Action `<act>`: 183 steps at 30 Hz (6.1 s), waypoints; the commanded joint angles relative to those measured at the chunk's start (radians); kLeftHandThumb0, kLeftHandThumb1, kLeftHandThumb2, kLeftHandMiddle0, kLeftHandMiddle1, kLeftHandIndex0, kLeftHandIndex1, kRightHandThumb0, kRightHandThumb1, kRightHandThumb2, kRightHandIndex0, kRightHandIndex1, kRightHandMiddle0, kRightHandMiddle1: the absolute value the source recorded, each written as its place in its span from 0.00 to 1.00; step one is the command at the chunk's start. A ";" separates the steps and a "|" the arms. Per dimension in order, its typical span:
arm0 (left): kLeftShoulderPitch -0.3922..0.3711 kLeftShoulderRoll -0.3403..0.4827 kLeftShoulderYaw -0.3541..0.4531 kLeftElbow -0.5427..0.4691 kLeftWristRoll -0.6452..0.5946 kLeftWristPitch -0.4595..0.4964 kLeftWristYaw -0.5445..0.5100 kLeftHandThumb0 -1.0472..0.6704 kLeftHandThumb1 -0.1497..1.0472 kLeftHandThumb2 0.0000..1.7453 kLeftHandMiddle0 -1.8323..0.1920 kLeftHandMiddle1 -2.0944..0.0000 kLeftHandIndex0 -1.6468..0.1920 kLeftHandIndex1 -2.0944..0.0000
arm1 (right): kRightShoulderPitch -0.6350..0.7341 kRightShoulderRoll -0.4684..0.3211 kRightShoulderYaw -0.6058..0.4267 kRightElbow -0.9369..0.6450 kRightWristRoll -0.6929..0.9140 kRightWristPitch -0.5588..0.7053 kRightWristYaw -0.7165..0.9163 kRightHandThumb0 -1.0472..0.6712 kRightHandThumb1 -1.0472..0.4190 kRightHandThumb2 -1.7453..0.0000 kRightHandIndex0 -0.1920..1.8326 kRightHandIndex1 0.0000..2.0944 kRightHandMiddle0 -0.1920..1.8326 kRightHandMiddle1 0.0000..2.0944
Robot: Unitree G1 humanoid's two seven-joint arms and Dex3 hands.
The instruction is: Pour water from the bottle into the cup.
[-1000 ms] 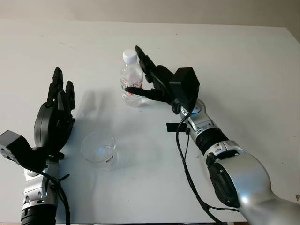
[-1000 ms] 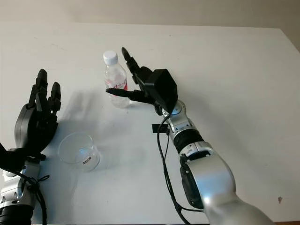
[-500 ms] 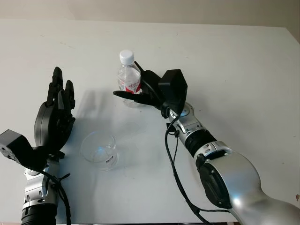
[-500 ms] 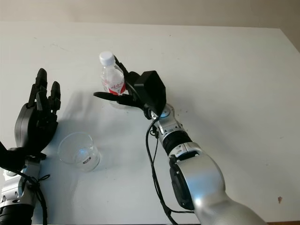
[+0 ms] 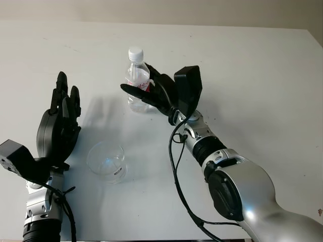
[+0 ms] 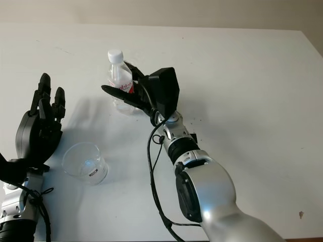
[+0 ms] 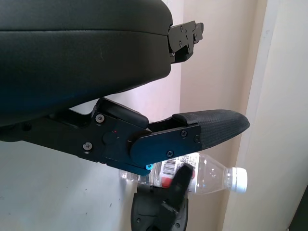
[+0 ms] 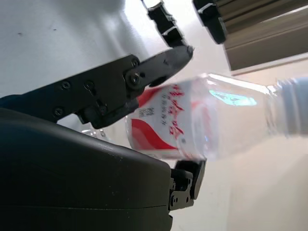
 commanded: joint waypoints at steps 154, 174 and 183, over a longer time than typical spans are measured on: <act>-0.011 -0.056 -0.009 0.037 0.023 -0.016 0.032 0.17 1.00 0.37 1.00 1.00 1.00 1.00 | 0.337 -0.360 0.075 -0.918 0.227 0.539 0.273 0.43 0.00 0.82 0.82 1.00 0.62 1.00; -0.013 -0.040 0.004 0.053 0.014 -0.019 -0.001 0.14 1.00 0.37 1.00 1.00 1.00 1.00 | 0.647 -0.340 0.047 -1.230 0.195 0.630 0.118 0.38 0.00 0.72 0.79 1.00 0.52 1.00; -0.017 -0.034 0.014 0.060 0.003 -0.025 -0.016 0.15 1.00 0.37 1.00 1.00 1.00 1.00 | 0.681 -0.308 0.068 -1.183 0.163 0.579 0.081 0.37 0.00 0.71 0.79 1.00 0.52 1.00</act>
